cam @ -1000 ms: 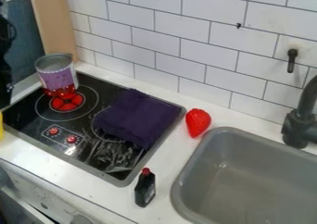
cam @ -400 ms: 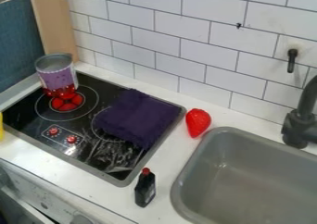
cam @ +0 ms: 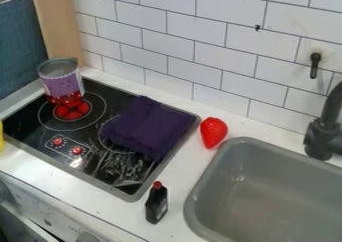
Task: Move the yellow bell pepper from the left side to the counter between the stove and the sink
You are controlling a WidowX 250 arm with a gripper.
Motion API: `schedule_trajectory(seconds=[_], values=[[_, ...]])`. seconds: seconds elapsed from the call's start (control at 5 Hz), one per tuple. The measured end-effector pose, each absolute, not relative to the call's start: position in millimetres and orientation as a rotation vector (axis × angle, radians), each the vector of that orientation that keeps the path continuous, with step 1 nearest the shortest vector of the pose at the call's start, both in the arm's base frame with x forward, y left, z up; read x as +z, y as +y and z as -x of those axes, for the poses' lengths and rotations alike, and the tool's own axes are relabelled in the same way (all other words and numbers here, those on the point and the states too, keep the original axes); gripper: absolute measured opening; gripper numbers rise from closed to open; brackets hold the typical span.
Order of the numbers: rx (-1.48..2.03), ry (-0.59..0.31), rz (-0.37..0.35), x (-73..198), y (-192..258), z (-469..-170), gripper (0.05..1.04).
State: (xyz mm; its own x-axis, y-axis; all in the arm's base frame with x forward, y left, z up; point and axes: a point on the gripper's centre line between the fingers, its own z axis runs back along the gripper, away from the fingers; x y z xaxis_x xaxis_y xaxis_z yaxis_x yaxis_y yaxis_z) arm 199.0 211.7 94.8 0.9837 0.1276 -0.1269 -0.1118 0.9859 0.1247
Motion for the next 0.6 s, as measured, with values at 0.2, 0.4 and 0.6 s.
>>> schedule_trajectory(seconds=[0.2,0.4,0.6], values=[[0.115,0.147,-0.115,91.4,212.4,-198.5,1.000],[0.107,0.137,-0.124,94.1,214.9,-201.0,1.000],[0.091,0.132,-0.128,94.4,217.4,-203.9,0.948]])
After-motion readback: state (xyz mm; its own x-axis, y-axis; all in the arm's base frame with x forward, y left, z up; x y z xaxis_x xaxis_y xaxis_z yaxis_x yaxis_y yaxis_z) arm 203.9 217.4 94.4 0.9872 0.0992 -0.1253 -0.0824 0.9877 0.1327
